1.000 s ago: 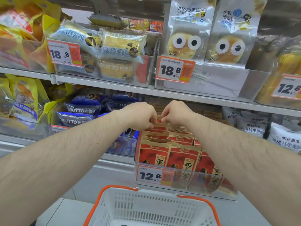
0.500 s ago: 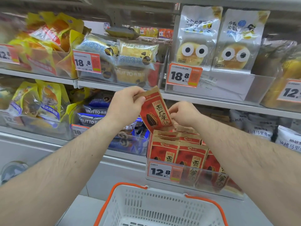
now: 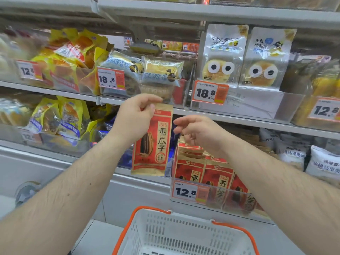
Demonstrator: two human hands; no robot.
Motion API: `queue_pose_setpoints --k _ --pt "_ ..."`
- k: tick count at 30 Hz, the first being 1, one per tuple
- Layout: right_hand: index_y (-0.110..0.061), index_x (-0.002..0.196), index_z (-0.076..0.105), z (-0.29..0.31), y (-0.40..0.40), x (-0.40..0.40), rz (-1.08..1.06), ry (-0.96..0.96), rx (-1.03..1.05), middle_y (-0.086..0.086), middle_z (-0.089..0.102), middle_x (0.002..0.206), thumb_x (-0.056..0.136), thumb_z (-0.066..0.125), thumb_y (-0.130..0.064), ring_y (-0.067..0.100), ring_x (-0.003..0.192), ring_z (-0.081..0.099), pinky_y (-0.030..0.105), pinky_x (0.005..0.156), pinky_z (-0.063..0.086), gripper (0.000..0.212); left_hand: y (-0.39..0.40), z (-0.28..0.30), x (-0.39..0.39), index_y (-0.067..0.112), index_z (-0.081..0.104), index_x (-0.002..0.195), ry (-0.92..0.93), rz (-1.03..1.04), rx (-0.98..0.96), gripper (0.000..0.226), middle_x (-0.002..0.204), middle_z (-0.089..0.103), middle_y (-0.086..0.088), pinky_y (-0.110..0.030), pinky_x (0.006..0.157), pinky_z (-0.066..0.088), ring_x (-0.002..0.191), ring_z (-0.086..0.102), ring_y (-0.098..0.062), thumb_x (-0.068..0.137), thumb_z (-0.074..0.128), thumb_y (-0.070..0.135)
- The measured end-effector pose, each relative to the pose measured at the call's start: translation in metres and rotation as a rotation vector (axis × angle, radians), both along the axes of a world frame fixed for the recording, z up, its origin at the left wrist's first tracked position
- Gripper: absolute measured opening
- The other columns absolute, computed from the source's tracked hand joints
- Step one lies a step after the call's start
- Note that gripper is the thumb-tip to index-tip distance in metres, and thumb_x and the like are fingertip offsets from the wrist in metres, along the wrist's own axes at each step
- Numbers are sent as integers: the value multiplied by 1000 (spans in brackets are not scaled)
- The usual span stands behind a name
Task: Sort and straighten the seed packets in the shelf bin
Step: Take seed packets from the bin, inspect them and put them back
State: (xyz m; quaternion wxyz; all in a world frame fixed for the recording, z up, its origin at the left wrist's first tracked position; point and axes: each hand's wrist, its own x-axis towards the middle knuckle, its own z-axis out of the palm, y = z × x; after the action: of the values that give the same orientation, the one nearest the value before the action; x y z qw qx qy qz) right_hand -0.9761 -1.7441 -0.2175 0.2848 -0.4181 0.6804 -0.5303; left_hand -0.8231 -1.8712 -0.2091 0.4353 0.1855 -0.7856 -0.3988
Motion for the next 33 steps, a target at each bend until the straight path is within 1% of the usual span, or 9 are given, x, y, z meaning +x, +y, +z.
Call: queue_pose_setpoints --k 2,4,7,10,15,24,26,29,33 --pt "-8 112 66 -10 4 10 43 1 8 10 71 94 93 62 -10 8 57 49 24 57 39 19 12 -15 6 36 67 98 2 -67 115 31 85 69 10 -32 64 60 72 70 -8 103 50 10" --pt "-7 99 64 -21 10 22 48 -30 -3 3 65 73 95 63 -16 8 53 47 21 53 38 10 23 -35 10 35 67 98 2 -140 233 34 79 69 7 -32 60 59 66 69 -11 102 51 5" --pt "-9 78 61 -41 23 36 -22 23 12 -4 55 53 95 64 -15 9 47 43 21 49 34 19 40 -68 12 34 66 103 -17 -189 381 32 85 69 -1 -37 65 59 69 68 -16 102 51 6" --pt "-12 71 61 -62 39 45 -112 16 58 -5 58 51 95 63 -16 8 43 46 20 45 35 24 55 -99 10 24 65 108 78 -181 649 23 83 71 0 -30 59 58 64 67 -11 99 58 4" --pt "-7 77 63 -96 63 55 -237 0 94 0 61 58 96 63 -18 5 42 50 18 43 37 22 89 -135 9 10 63 90 165 -215 1125 6 74 74 -10 -31 53 58 60 70 -20 96 62 11" --pt "-11 85 71 -141 98 60 -323 73 138 0 71 69 93 67 -24 7 60 64 22 52 47 17 123 -175 17 1 67 112 95 -285 1245 23 92 75 -16 -35 68 61 74 73 -23 100 55 17" --pt "-3 79 68 -148 105 62 -329 62 141 3 66 63 95 63 -24 8 54 57 23 52 41 27 126 -180 19 5 73 104 86 -297 1240 23 94 76 -16 -36 70 62 77 73 -24 100 54 18" --pt "12 80 59 -154 112 64 -343 -52 117 7 54 58 98 59 -19 12 45 43 25 48 35 36 130 -185 22 11 79 77 95 -317 1256 36 84 77 -13 -31 58 60 68 74 -21 101 52 18" --pt "14 80 61 -152 117 65 -345 -205 87 11 57 61 98 57 -14 14 43 41 21 43 34 33 133 -189 20 9 78 83 97 -302 1254 30 87 76 -15 -33 62 61 71 73 -23 98 54 19"
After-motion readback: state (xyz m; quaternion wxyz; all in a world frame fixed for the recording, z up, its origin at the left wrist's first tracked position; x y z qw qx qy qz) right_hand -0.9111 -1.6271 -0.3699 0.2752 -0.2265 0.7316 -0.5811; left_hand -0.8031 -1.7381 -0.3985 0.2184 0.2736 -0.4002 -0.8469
